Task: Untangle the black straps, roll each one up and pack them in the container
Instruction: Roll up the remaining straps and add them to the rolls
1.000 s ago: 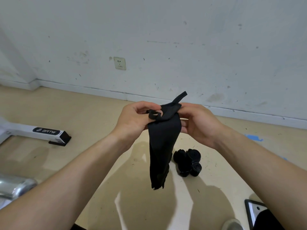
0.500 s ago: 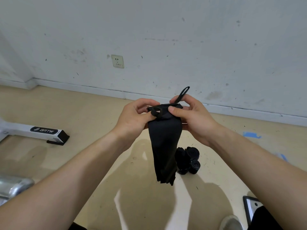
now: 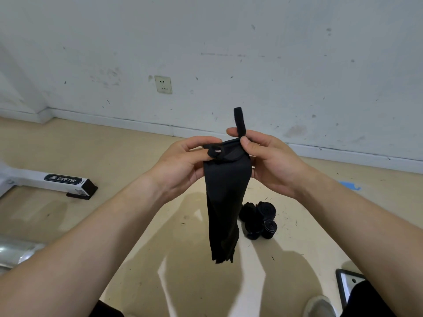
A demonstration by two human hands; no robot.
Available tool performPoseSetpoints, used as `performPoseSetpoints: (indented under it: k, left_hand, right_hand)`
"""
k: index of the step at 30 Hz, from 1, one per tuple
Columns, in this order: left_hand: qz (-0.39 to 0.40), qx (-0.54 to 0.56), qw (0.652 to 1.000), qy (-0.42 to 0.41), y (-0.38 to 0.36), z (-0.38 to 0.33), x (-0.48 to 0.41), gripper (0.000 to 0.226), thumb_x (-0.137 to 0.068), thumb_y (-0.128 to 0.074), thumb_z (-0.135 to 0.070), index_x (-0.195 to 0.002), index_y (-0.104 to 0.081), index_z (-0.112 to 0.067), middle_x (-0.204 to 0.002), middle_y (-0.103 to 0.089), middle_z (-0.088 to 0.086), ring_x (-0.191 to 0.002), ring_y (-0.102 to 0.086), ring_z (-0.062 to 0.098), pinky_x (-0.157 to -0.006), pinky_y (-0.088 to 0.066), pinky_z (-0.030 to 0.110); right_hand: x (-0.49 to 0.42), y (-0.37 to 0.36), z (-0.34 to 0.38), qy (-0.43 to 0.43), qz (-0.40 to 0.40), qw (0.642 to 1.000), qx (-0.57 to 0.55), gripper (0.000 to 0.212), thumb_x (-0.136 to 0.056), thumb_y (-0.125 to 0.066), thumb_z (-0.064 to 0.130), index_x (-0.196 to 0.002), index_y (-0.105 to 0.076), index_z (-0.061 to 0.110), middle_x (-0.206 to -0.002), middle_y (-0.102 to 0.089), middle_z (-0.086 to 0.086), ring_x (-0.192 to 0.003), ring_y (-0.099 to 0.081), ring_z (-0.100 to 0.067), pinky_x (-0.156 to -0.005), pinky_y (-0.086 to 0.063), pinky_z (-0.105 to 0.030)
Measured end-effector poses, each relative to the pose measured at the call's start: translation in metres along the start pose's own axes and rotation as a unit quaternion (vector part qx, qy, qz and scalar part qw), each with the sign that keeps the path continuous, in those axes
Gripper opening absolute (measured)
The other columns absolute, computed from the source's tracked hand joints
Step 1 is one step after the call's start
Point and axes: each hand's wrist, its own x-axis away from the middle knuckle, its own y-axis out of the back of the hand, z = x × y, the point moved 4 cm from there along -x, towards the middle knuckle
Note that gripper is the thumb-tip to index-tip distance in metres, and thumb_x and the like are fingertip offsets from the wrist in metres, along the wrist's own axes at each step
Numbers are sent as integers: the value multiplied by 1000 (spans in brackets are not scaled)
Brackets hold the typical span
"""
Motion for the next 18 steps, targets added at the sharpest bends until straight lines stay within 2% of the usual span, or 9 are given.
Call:
performPoseSetpoints:
  k: [2, 4, 6, 8, 11, 14, 15, 18]
  left_hand:
    - [-14, 5, 1000, 2, 0, 3, 0, 20, -91, -62, 10, -102, -72, -4, -93, -75, 13, -75, -74, 18, -68, -60, 23]
    - [-23, 6, 1000, 5, 1, 6, 0, 20, -91, -63, 8, -104, -72, -4, -94, -77, 12, -76, -74, 18, -69, -60, 23]
    - [-29, 7, 1000, 5, 2, 8, -1, 19, -93, -63, 6, -106, -72, -5, -95, -77, 11, -78, -74, 18, -69, -59, 23]
    - [-29, 13, 999, 7, 1, 9, -1, 21, -94, -62, 4, -112, -72, -3, -96, -77, 11, -80, -74, 19, -69, -59, 23]
    - [-22, 14, 1000, 6, 0, 9, 0, 28, -94, -62, 4, -120, -70, 1, -102, -76, 12, -83, -74, 19, -71, -59, 23]
    - [-10, -1, 1000, 4, 1, 9, 0, 33, -94, -63, 4, -126, -67, 3, -117, -75, 16, -99, -73, 25, -81, -61, 27]
    - [-10, -5, 1000, 2, 1, 9, 0, 32, -93, -63, 4, -125, -68, 3, -118, -74, 17, -101, -73, 26, -83, -61, 28]
    - [-28, -19, 999, -1, 0, 9, 2, 25, -90, -67, 6, -113, -72, -1, -103, -77, 15, -90, -75, 23, -76, -60, 25]
  right_hand:
    - [-1, 0, -1, 9, -15, 999, 49, 28, -107, -47, 19, -127, -66, 21, -108, -74, -3, -93, -67, -16, -78, -55, -31]
    - [-2, 0, 0, 23, -23, 993, 110, 31, -107, -46, 18, -129, -67, 26, -117, -74, -9, -101, -66, -21, -94, -53, -45]
    - [-1, -1, 2, 32, -24, 990, 137, 36, -107, -44, 13, -128, -68, 30, -121, -73, -7, -103, -67, -19, -101, -51, -47]
    - [-1, -4, 4, 34, -24, 991, 126, 37, -106, -43, 9, -122, -71, 28, -119, -74, -2, -101, -68, -16, -98, -51, -43]
    - [-1, -5, 5, 32, -29, 992, 115, 36, -104, -43, 8, -109, -76, 19, -117, -74, -7, -102, -66, -19, -91, -50, -38]
    - [0, -7, 7, 39, -31, 989, 142, 30, -106, -49, 26, -103, -77, 18, -107, -77, -5, -96, -70, -16, -83, -56, -31]
    - [0, -8, 8, 49, -30, 985, 160, 26, -104, -52, 27, -102, -77, 18, -103, -78, -3, -94, -71, -14, -80, -57, -28]
    - [1, -6, 8, 73, -51, 980, 181, 14, -98, -63, 16, -96, -77, 17, -90, -77, 2, -84, -71, -11, -73, -57, -24]
